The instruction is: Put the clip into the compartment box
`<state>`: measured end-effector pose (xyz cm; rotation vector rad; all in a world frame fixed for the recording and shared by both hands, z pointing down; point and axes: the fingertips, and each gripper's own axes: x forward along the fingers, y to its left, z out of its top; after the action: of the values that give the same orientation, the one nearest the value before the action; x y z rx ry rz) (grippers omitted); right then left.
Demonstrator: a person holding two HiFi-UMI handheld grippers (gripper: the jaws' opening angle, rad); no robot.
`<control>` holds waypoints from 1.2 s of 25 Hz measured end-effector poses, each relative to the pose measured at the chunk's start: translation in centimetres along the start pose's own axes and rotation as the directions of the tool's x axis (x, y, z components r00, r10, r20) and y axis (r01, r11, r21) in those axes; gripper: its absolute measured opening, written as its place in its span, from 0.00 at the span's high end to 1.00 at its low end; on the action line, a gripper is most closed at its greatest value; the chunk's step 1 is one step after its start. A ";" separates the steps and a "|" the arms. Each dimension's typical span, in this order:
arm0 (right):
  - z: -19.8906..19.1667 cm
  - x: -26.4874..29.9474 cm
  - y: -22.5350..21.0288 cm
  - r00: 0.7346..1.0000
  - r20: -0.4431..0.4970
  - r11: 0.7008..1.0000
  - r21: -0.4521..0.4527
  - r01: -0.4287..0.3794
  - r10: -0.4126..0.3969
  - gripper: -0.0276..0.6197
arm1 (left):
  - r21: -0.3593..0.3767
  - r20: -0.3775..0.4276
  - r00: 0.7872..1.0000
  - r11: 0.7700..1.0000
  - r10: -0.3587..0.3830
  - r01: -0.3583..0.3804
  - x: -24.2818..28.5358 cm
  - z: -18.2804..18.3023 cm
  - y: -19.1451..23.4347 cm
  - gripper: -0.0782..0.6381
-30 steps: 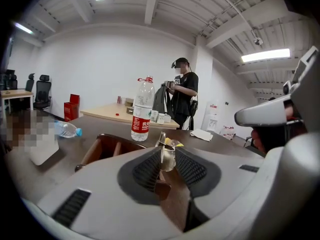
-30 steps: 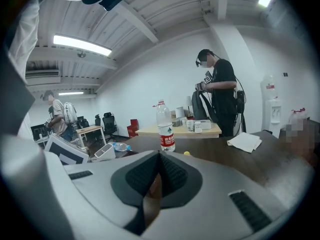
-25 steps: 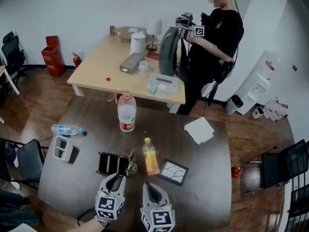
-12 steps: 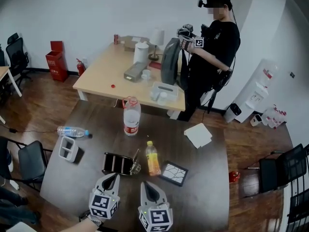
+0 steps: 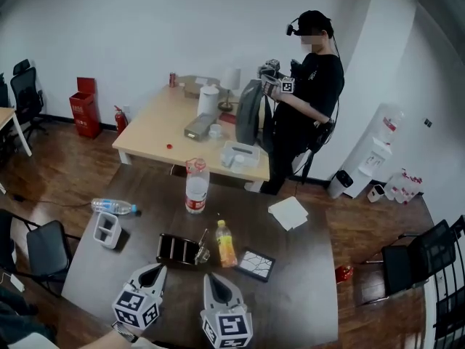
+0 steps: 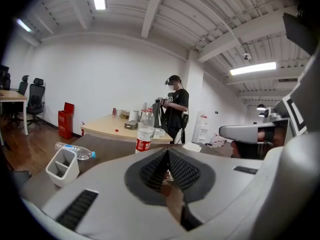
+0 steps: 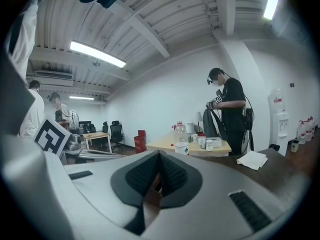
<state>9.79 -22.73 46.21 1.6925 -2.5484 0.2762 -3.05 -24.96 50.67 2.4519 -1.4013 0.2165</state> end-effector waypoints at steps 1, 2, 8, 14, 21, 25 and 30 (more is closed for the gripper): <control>0.3 -0.2 0.2 1.000 0.009 1.000 -0.002 -0.002 0.002 0.98 | 0.007 0.009 1.000 1.000 -0.008 0.008 -0.4 0.5 -0.1 0.89; 0.4 -0.4 0.4 1.000 0.017 1.000 -0.002 -0.003 0.003 0.98 | 0.013 0.019 1.000 1.000 -0.016 0.016 -0.8 0.9 -0.3 0.90; 1.8 -0.9 1.3 0.999 0.036 1.000 -0.013 0.003 -0.003 0.98 | 0.115 0.091 0.995 0.993 -0.046 0.036 -2.4 3.4 -1.8 0.90; 2.9 -1.1 2.0 0.998 0.063 0.999 -0.040 -0.005 0.007 0.98 | 0.135 0.114 0.991 0.989 -0.068 0.052 -2.5 4.1 -2.5 0.90; 2.9 -1.7 2.3 0.997 0.068 0.999 -0.044 0.024 -0.021 0.98 | 0.146 0.128 0.988 0.987 -0.092 0.073 -3.3 4.6 -2.8 0.90; 3.5 -2.5 3.1 0.995 0.087 0.997 -0.049 0.055 -0.051 0.98 | 0.181 0.143 0.981 0.978 -0.128 0.102 -4.5 5.3 -3.2 0.90; 3.7 -4.4 5.4 0.991 0.104 0.995 -0.042 0.088 -0.083 0.98 | 0.194 0.165 0.973 0.972 -0.163 0.130 -7.4 5.7 -3.2 0.90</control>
<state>6.75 -17.38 41.30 1.8380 -2.5219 0.1273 -4.19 -19.37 42.69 2.7744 -1.3121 0.0953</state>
